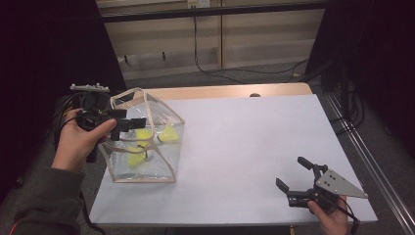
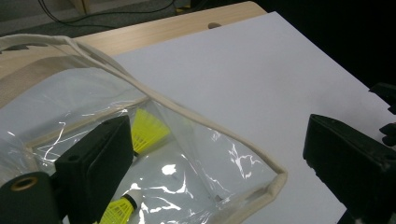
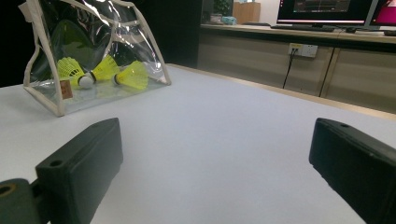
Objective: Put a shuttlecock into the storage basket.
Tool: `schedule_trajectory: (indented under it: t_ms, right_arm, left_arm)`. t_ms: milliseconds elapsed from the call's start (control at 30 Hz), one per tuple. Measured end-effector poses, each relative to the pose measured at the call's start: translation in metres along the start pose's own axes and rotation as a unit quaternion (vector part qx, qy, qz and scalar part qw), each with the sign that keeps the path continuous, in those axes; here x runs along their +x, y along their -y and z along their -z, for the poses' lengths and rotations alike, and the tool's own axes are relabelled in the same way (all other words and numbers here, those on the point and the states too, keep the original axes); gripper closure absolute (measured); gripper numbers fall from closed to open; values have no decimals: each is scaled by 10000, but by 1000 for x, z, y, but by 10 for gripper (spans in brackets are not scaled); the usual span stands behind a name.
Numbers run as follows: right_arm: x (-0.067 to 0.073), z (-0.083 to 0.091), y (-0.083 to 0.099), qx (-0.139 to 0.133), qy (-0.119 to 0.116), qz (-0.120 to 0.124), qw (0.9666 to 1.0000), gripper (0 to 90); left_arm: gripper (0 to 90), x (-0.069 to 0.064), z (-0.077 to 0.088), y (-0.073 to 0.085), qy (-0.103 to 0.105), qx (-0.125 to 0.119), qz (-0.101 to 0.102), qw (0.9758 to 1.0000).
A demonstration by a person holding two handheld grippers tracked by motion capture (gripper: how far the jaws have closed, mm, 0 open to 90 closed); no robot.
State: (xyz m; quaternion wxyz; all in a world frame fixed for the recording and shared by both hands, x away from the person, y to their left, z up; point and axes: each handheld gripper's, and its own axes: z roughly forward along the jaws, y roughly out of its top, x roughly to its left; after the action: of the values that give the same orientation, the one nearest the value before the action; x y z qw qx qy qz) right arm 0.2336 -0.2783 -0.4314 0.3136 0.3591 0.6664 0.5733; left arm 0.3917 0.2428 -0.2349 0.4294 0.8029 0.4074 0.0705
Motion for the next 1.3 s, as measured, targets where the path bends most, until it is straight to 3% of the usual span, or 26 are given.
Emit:
schedule_trajectory:
  t_ms: [367, 667, 1300]
  right_arm:
    - [0, 0, 0, 2, 3, -15, 10000, 26]
    - [1, -1, 0, 3, -13, -28, 10000, 26]
    - [1, 0, 0, -5, 2, -23, 10000, 26]
  left_arm:
    - [76, 4, 0, 16, 201, -319, 8, 9993]
    - [59, 1, -2, 26, 424, -497, -98, 9978]
    - [59, -2, -5, 40, 576, -658, -172, 9960]
